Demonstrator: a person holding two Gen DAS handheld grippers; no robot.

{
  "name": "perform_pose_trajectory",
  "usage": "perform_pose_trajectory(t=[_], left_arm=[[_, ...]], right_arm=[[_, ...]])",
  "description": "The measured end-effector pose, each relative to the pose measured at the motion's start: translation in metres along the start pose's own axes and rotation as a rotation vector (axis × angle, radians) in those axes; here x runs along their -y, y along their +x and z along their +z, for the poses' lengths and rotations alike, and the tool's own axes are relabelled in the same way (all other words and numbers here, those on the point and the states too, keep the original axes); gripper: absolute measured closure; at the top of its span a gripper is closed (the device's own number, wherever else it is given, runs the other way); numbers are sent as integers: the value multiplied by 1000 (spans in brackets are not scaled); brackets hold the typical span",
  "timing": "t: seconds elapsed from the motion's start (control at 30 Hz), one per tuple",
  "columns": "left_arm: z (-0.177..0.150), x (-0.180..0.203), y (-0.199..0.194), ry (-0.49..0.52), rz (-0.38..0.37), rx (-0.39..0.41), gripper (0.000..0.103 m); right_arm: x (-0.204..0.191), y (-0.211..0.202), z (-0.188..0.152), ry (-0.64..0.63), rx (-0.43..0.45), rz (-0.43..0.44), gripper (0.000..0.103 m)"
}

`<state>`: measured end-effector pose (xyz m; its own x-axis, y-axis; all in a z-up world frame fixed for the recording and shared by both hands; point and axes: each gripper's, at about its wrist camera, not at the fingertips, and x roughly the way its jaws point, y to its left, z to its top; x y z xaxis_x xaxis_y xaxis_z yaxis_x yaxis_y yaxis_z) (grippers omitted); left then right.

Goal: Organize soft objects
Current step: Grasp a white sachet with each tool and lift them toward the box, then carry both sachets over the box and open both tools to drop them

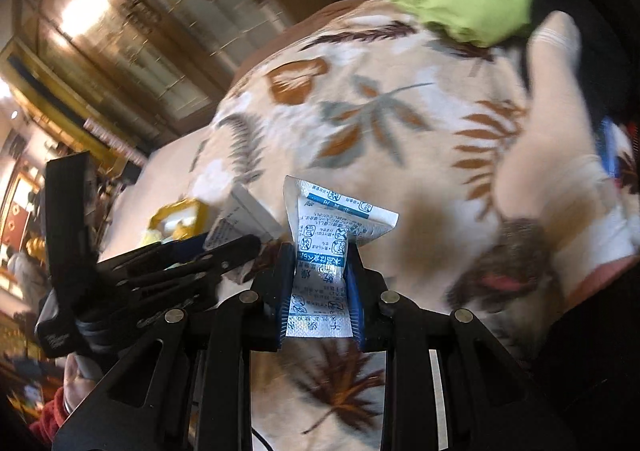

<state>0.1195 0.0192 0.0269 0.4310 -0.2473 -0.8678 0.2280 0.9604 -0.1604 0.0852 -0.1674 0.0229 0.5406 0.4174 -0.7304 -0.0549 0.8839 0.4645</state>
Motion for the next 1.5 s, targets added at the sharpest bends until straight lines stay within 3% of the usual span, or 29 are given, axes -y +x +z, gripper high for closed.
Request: perform_pose_trajectory(t=[0.47,0.6,0.73,0.93,1.03,1.23,1.5], left_arm=[[-65,-121,-83,-200,174,68,58],[-90,-149,-78,-277,162,21,58],[-104,-162,-75,-312,149,23,58],[-111,-155,-72,-293,147,22,57],[-118,-160,-61,-328,90,-13,57],[-124,-153,-61,-308,139,3,57],[-127,-155,-68,-347,150,26,54]], right_arm=[[-134,55,-18,-223,-126,144,79],[-178,79,-24,-306,-159,176,79],[-212,106,-30,-375,-194,185,79],[-235,137,-44,-439,-251,179,79],[-236,146,-48,-448,-262,155,79],[-236,147,-50,-476,-259,147,79],[-236,135,-50,-454,-250,164,72]])
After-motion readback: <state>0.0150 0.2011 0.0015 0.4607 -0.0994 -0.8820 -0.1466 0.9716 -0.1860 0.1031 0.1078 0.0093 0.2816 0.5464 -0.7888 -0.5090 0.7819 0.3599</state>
